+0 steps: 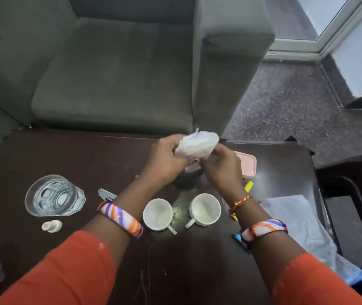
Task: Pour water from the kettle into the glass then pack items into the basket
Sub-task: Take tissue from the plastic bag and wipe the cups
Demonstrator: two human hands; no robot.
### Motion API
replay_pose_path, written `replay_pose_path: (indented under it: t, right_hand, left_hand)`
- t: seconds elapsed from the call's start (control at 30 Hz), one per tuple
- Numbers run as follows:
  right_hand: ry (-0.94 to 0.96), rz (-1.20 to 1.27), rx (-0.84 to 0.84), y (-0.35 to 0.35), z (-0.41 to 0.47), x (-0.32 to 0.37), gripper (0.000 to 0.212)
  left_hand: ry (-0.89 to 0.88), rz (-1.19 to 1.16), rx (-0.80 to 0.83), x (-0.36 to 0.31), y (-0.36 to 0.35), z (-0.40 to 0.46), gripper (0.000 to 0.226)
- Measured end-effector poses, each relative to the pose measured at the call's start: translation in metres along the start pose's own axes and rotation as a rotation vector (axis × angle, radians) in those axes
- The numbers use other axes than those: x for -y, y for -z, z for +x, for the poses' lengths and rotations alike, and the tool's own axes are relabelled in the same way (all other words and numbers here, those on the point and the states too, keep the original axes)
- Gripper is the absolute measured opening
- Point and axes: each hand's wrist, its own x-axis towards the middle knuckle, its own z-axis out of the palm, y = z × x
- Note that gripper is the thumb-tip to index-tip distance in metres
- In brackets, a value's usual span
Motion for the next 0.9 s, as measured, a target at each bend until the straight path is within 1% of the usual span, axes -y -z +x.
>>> replay_pose_path:
  t: [0.1,0.23,0.4,0.47,0.5,0.6,0.67,0.7,0.77,0.83,0.9]
  right_hand:
    - [-0.011,-0.063,-0.048,-0.001,-0.01,-0.006,0.044]
    - [0.028,-0.018,-0.083,0.001,-0.024,0.002,0.049]
    - [0.058,0.097,-0.209,-0.008,-0.048,0.014,0.045]
    - [0.092,0.108,-0.239,-0.016,-0.064,0.019,0.044]
    - [0.103,0.11,-0.225,-0.023,-0.073,0.022,0.044]
    - [0.135,0.108,-0.071,-0.05,-0.105,0.034,0.042]
    - [0.152,0.103,0.047,-0.074,-0.123,0.042,0.042]
    - [0.16,0.108,0.105,-0.086,-0.129,0.045,0.043]
    - [0.149,0.123,0.22,-0.113,-0.134,0.053,0.046]
    - [0.053,0.186,0.345,-0.142,-0.134,0.065,0.05]
    - [-0.078,0.286,0.444,-0.169,-0.132,0.078,0.054]
  left_hand:
    - [0.063,0.009,-0.03,0.023,0.002,0.001,0.05]
    - [0.07,0.006,-0.07,0.028,0.008,-0.005,0.063]
    - [0.056,0.003,-0.172,0.026,0.029,-0.037,0.06]
    - [0.058,0.036,-0.261,0.033,0.045,-0.057,0.058]
    - [0.058,0.066,-0.325,0.039,0.055,-0.069,0.058]
    - [0.071,0.227,-0.613,0.064,0.093,-0.108,0.06]
    - [0.15,0.372,-0.786,0.081,0.118,-0.134,0.064]
    - [0.204,0.402,-0.837,0.09,0.131,-0.143,0.07]
    - [0.335,0.358,-0.85,0.107,0.153,-0.152,0.085]
    - [0.431,0.297,-0.751,0.126,0.172,-0.15,0.103]
    - [0.43,0.291,-0.61,0.142,0.187,-0.143,0.119]
